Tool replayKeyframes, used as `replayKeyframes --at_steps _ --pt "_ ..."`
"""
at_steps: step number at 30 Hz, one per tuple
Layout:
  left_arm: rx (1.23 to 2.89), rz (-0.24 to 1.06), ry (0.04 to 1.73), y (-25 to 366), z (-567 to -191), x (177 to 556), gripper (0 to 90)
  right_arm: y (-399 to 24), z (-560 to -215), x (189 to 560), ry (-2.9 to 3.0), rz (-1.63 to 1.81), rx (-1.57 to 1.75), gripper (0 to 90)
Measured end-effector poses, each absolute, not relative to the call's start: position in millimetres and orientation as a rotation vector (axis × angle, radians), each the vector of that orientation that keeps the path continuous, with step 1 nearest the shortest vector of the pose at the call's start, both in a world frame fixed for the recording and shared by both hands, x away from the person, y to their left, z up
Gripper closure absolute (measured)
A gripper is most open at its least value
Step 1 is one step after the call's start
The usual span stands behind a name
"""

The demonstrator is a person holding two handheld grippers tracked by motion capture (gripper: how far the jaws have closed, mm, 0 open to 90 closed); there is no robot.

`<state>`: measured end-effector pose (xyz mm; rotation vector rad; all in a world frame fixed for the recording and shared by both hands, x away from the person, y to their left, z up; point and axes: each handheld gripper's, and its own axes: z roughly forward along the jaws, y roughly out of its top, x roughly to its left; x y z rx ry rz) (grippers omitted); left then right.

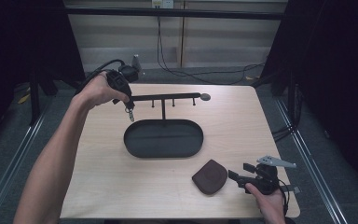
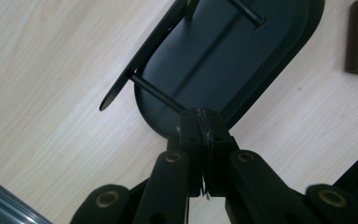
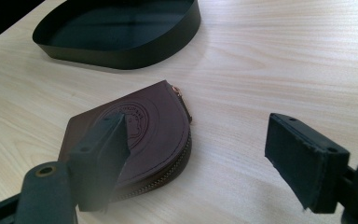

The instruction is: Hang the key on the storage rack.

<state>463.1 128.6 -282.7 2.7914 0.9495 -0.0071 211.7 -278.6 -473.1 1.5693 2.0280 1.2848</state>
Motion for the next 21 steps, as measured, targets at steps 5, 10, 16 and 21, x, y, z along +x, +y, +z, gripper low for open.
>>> replayKeyframes --at_steps 5,10,16,21 --pt "2.793 0.009 0.979 126.1 -284.7 465.9 88.6 -279.9 -473.4 212.0 2.031 1.299 1.58 21.7" --pt "2.784 0.017 1.001 128.0 -287.1 470.1 88.9 -279.0 -473.3 212.3 2.034 1.301 1.581 21.7" --pt "2.773 0.02 1.003 130.3 -288.2 470.0 88.5 -279.1 -473.4 212.2 2.034 1.301 1.579 21.7" --pt "2.776 0.022 0.994 131.7 -287.1 468.0 85.9 -278.6 -473.2 212.4 2.032 1.303 1.573 21.7"
